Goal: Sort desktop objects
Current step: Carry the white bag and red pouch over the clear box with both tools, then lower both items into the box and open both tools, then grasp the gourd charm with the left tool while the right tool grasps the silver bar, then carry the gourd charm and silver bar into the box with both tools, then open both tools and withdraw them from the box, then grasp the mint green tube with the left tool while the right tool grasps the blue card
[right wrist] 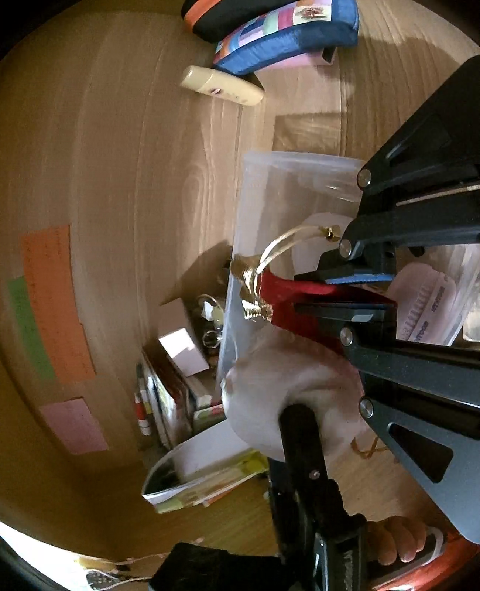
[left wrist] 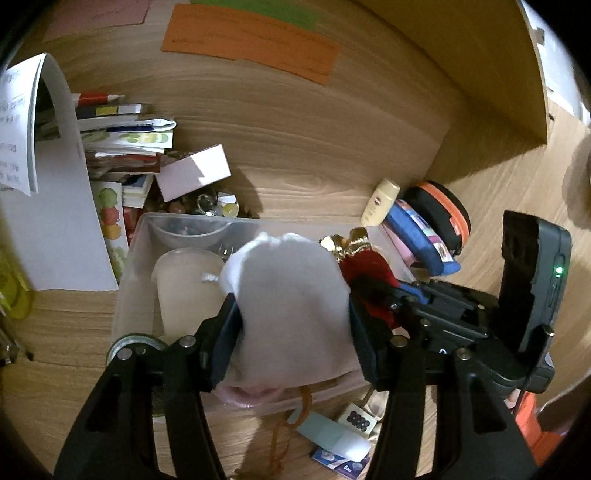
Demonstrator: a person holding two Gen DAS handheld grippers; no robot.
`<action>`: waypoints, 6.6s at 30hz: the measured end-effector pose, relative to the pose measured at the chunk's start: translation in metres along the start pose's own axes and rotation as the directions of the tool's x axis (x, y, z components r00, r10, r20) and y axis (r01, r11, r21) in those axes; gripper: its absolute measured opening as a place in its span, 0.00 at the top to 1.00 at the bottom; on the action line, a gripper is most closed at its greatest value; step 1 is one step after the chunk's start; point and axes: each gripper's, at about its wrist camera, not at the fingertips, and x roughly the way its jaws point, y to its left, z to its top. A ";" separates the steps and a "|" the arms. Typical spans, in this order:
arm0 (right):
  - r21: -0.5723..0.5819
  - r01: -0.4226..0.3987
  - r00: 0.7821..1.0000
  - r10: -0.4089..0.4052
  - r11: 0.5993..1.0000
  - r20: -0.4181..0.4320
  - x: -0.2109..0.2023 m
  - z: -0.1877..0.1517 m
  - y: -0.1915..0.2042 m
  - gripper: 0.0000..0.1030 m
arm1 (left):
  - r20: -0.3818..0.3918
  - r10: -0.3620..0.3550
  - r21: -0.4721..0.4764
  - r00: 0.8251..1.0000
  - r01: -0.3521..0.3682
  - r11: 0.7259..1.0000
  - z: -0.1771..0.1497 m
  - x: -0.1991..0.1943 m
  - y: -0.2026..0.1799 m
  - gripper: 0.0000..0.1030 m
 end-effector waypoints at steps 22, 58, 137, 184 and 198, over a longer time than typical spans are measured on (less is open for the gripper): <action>-0.044 0.126 0.991 -0.124 0.991 0.053 -0.038 0.001 0.009 0.44 | 0.105 0.150 0.039 0.983 -0.154 0.987 -0.010 -0.059 -0.002 0.30; -0.104 0.066 0.982 -0.083 0.992 -0.171 -0.053 -0.080 0.002 0.45 | -0.206 0.169 0.164 0.964 -0.136 0.977 -0.094 -0.011 -0.005 0.36; -0.018 0.013 0.998 -0.014 1.000 -0.060 -0.057 -0.018 -0.016 0.65 | 0.034 0.140 0.069 0.990 -0.142 0.987 -0.029 -0.040 -0.005 0.75; -0.108 0.138 0.990 -0.139 0.985 -0.006 -0.102 -0.042 0.022 0.17 | 0.132 0.246 0.140 0.960 -0.264 0.954 -0.055 -0.086 -0.033 0.13; -0.091 0.028 0.989 -0.040 0.995 -0.142 -0.076 -0.094 0.034 0.25 | 0.009 0.261 0.104 0.965 -0.261 0.960 -0.098 -0.071 -0.016 0.12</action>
